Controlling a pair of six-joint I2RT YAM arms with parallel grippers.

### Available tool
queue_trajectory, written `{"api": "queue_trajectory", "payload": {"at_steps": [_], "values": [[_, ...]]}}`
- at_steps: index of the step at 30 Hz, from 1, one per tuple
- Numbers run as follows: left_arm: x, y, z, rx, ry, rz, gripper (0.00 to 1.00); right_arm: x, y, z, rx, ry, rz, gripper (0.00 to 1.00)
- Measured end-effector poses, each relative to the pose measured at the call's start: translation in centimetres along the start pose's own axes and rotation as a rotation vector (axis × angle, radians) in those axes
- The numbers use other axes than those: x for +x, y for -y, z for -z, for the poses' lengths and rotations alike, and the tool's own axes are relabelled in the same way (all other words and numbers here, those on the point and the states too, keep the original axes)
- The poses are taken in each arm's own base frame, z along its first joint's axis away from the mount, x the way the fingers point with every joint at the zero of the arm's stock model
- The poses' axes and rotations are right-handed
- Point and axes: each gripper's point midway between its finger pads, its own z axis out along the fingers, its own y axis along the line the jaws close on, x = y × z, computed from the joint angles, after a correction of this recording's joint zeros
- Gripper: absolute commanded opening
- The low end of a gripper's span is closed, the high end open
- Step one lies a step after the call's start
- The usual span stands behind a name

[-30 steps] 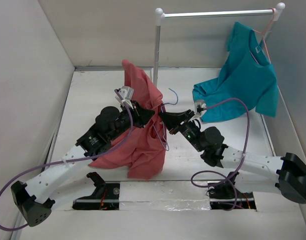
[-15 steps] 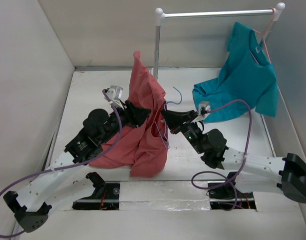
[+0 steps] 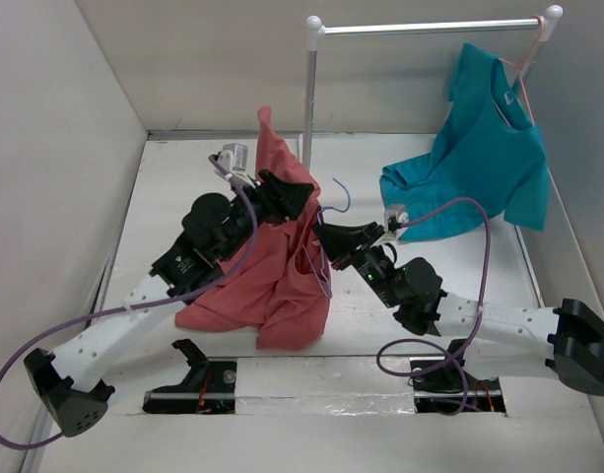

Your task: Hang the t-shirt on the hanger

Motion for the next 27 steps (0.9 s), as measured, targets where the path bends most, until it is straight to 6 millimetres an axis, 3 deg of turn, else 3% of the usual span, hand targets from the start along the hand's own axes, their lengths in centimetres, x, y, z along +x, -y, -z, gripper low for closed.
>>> {"api": "queue_trajectory", "payload": {"at_steps": [6, 16, 21, 24, 25, 27], "values": [[2.8, -2.0, -2.6, -0.069, -0.058, 0.001, 0.56, 0.2, -0.2, 0.1, -0.001, -0.005, 0.014, 0.00], [1.7, -1.6, -3.4, -0.055, 0.012, 0.041, 0.46, 1.6, -0.7, -0.7, 0.000, -0.037, 0.049, 0.00], [3.4, -2.8, -3.5, -0.071, -0.004, 0.057, 0.46, 2.8, -1.0, -1.2, 0.000, -0.064, 0.069, 0.00], [4.0, -3.3, -3.4, -0.082, -0.013, 0.067, 0.20, 3.9, -0.6, -1.3, 0.013, -0.091, 0.085, 0.00], [4.0, -3.3, -3.4, -0.082, -0.009, 0.071, 0.01, 4.2, -0.5, -1.3, 0.018, -0.098, 0.091, 0.00], [3.9, -3.4, -3.2, -0.080, 0.001, 0.097, 0.00, 4.6, -0.2, -1.3, 0.025, -0.110, 0.105, 0.00]]}}
